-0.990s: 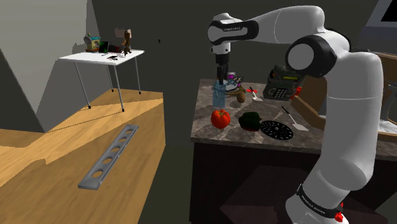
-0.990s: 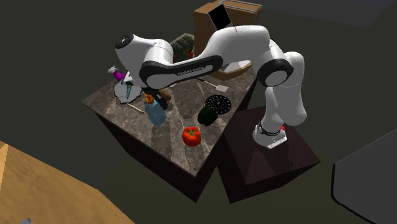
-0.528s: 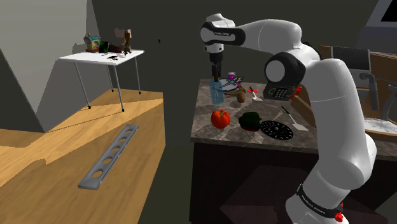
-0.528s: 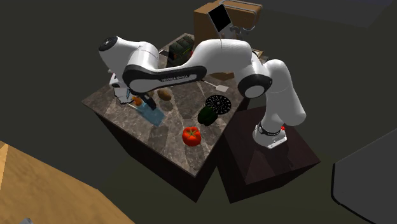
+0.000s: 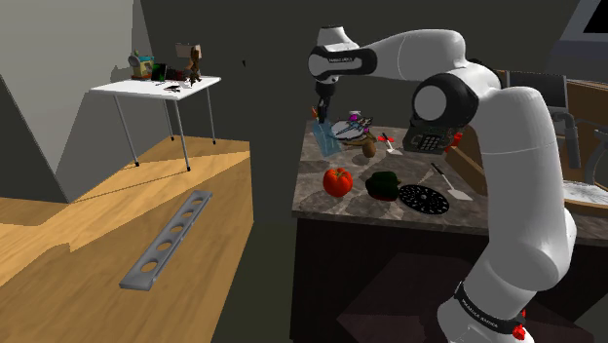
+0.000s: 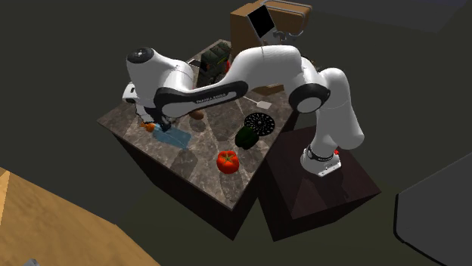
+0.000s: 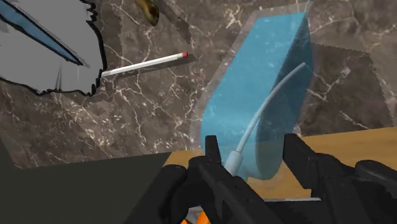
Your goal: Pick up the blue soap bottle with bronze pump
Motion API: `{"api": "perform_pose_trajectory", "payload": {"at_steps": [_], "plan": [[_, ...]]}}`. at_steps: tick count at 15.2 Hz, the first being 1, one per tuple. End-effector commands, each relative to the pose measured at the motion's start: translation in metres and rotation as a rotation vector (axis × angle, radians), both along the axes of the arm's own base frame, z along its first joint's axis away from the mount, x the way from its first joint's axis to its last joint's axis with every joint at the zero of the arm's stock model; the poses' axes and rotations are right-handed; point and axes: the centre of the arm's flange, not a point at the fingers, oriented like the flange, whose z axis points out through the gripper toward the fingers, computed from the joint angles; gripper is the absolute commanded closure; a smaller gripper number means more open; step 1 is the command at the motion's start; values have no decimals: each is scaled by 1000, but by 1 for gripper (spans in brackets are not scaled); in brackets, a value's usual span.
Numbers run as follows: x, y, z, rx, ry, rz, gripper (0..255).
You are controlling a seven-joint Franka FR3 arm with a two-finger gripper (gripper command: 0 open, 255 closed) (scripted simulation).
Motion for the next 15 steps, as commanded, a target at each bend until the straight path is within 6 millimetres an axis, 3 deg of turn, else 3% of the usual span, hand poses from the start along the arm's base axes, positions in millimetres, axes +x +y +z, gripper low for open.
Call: {"api": "perform_pose_trajectory", "payload": {"at_steps": [1, 2, 4, 5, 6, 7, 8, 15], "plan": [[-34, 10, -40, 68, 324, -46, 255], [-32, 1, -41, 74, 324, -45, 255], [-30, 27, -17, 61, 325, -47, 255], [-33, 10, -21, 69, 325, -46, 255], [-51, 14, -29, 66, 325, -46, 255], [-61, 14, -18, 65, 326, -44, 255], [-18, 6, -42, 71, 323, -44, 255], [-18, 6, -5, 71, 323, -44, 255]]}}
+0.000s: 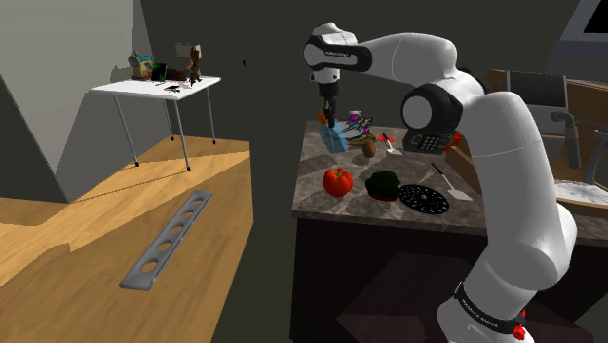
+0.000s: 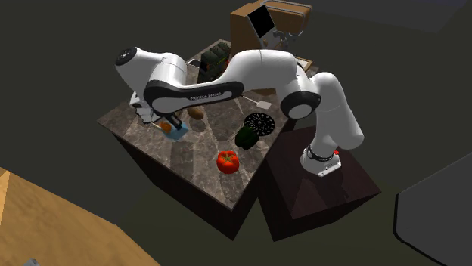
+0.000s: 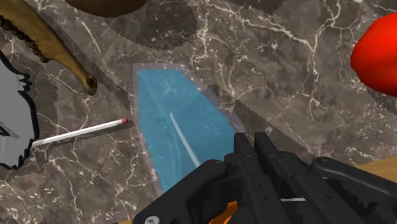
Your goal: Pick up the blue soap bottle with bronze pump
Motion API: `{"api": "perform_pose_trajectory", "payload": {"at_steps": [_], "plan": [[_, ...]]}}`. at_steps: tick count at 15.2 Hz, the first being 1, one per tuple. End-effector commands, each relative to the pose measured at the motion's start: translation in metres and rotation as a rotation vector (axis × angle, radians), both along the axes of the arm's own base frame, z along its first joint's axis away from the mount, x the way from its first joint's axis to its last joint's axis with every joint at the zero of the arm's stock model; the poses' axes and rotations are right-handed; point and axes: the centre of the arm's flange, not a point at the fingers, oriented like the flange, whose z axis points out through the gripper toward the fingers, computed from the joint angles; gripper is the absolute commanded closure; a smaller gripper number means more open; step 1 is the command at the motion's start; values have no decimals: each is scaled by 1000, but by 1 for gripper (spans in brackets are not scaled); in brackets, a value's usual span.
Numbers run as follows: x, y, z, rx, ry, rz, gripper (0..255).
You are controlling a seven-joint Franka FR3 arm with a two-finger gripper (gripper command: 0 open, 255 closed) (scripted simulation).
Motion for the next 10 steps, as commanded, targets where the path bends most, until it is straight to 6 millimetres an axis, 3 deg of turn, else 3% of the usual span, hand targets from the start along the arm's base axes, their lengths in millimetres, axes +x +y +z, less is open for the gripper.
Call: {"api": "perform_pose_trajectory", "payload": {"at_steps": [1, 8, 10], "plan": [[0, -3, 2, 0, 16, -5, 255], [0, -3, 39, 0, 16, -5, 255], [0, -3, 40, 0, 16, -5, 255]]}}
